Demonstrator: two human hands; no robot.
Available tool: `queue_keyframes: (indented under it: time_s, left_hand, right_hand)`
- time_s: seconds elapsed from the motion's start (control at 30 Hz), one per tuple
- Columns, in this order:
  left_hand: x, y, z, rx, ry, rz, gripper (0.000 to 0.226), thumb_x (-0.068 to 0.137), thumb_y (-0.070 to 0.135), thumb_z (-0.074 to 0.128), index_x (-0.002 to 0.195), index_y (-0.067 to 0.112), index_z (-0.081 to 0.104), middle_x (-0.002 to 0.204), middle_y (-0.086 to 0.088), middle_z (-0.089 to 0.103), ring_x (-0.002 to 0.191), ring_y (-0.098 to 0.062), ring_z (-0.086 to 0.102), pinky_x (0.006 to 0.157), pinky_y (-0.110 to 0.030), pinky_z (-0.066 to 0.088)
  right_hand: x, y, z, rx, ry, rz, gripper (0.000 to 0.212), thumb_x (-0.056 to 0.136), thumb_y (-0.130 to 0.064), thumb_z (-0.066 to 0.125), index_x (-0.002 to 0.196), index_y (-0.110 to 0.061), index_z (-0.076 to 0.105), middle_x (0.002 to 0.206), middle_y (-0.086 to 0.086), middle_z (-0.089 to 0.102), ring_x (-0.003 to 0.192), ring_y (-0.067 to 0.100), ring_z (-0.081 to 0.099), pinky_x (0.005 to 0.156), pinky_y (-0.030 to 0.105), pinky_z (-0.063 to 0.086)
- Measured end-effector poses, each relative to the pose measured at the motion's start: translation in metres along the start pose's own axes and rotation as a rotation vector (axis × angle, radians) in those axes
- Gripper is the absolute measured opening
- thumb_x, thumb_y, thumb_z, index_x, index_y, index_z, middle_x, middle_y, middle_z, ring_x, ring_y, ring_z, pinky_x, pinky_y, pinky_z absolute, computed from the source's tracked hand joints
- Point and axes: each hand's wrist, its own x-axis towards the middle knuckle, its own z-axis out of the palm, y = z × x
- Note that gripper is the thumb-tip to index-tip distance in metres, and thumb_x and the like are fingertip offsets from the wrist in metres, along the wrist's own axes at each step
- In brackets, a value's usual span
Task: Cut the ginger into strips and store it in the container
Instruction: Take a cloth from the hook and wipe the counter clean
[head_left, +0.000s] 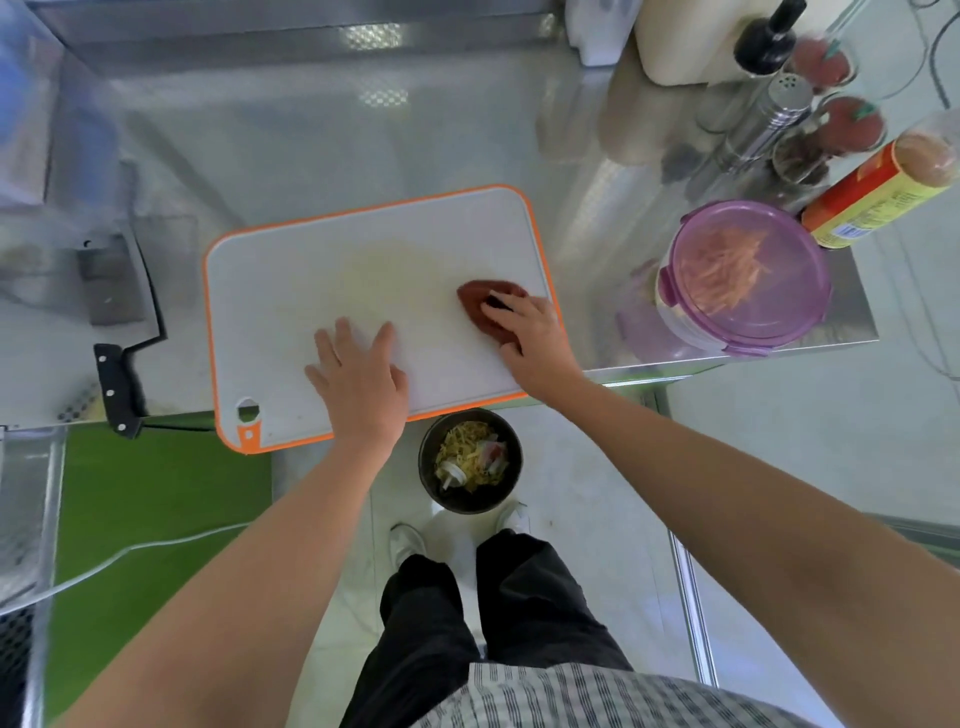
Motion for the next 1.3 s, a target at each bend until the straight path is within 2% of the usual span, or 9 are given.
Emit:
queue_keyframes:
  time_s: [0.1, 0.27, 0.37, 0.53, 0.67, 0.83, 0.93, 1.13, 1.3]
  left_hand:
    - [0.003, -0.005, -0.001, 0.03, 0.004, 0.014, 0.047, 0.093, 0.016, 0.045, 0.138, 0.027, 0.041, 0.15, -0.019, 0.027, 0.135, -0.041, 0.024, 0.103, -0.055, 0.032]
    - [0.015, -0.011, -0.008, -0.054, 0.08, 0.01, 0.047, 0.089, 0.007, 0.047, 0.135, 0.016, 0.047, 0.135, -0.015, 0.045, 0.12, -0.039, 0.04, 0.092, -0.049, 0.042]
    - [0.016, -0.016, -0.01, -0.057, 0.106, 0.018, 0.045, 0.088, 0.001, 0.046, 0.131, 0.011, 0.05, 0.132, -0.013, 0.05, 0.116, -0.037, 0.044, 0.083, -0.048, 0.042]
    - [0.018, -0.024, -0.012, -0.061, 0.124, 0.056, 0.042, 0.083, -0.003, 0.05, 0.121, 0.011, 0.06, 0.126, -0.013, 0.055, 0.11, -0.037, 0.049, 0.076, -0.046, 0.044]
    - [0.019, -0.036, -0.013, -0.082, 0.103, 0.06, 0.045, 0.084, -0.002, 0.053, 0.125, 0.018, 0.06, 0.135, -0.018, 0.046, 0.122, -0.039, 0.042, 0.085, -0.049, 0.045]
    - [0.019, -0.039, -0.012, -0.098, 0.068, 0.075, 0.048, 0.087, -0.002, 0.049, 0.132, 0.014, 0.054, 0.145, -0.016, 0.043, 0.127, -0.039, 0.04, 0.092, -0.05, 0.042]
    - [0.019, -0.041, -0.012, -0.092, 0.033, 0.066, 0.048, 0.089, -0.001, 0.047, 0.137, 0.005, 0.046, 0.149, -0.015, 0.038, 0.134, -0.037, 0.035, 0.098, -0.049, 0.039]
    - [0.017, -0.044, -0.01, -0.037, -0.026, 0.101, 0.055, 0.091, 0.005, 0.044, 0.145, 0.006, 0.033, 0.157, -0.014, 0.021, 0.143, -0.033, 0.021, 0.105, -0.044, 0.032]
    - [0.017, -0.051, -0.012, -0.081, -0.033, 0.144, 0.057, 0.089, 0.001, 0.045, 0.145, 0.005, 0.035, 0.157, -0.017, 0.021, 0.143, -0.034, 0.021, 0.107, -0.047, 0.033]
  right_hand:
    - [-0.015, -0.013, -0.001, 0.066, -0.205, -0.1, 0.046, 0.073, -0.001, 0.048, 0.111, -0.011, 0.071, 0.12, 0.008, 0.065, 0.115, 0.024, 0.051, 0.097, 0.014, 0.028]
    - [0.05, -0.009, -0.015, 0.014, 0.028, 0.016, 0.058, 0.072, -0.004, 0.045, 0.129, -0.007, 0.058, 0.139, 0.014, 0.05, 0.125, 0.036, 0.042, 0.107, 0.026, 0.025]
    - [0.032, -0.019, 0.015, -0.019, -0.014, -0.114, 0.053, 0.073, -0.01, 0.042, 0.12, -0.004, 0.064, 0.133, 0.013, 0.056, 0.118, 0.04, 0.045, 0.106, 0.031, 0.029]
    - [0.024, -0.032, -0.001, 0.068, -0.201, -0.16, 0.045, 0.066, -0.001, 0.047, 0.1, -0.008, 0.075, 0.105, 0.009, 0.071, 0.097, 0.016, 0.059, 0.084, 0.005, 0.034]
    - [0.066, -0.021, -0.006, -0.006, 0.006, -0.035, 0.06, 0.069, -0.006, 0.041, 0.125, -0.004, 0.061, 0.131, 0.017, 0.056, 0.12, 0.037, 0.048, 0.106, 0.028, 0.029]
    - [0.022, -0.038, 0.028, 0.013, -0.198, -0.252, 0.048, 0.067, -0.007, 0.044, 0.106, -0.006, 0.073, 0.115, 0.011, 0.068, 0.108, 0.03, 0.056, 0.098, 0.019, 0.028]
    - [0.017, -0.041, 0.007, 0.004, -0.338, -0.182, 0.045, 0.069, 0.0, 0.048, 0.103, -0.012, 0.075, 0.107, 0.008, 0.07, 0.101, 0.023, 0.058, 0.092, 0.021, 0.039]
    - [0.03, -0.042, 0.03, -0.055, -0.093, -0.149, 0.053, 0.071, -0.008, 0.042, 0.117, -0.009, 0.067, 0.129, 0.016, 0.057, 0.112, 0.038, 0.048, 0.104, 0.035, 0.032]
    - [-0.016, -0.053, 0.026, 0.299, -0.389, 0.039, 0.044, 0.072, 0.006, 0.045, 0.093, -0.018, 0.075, 0.099, 0.001, 0.069, 0.08, 0.008, 0.062, 0.075, 0.021, 0.048]
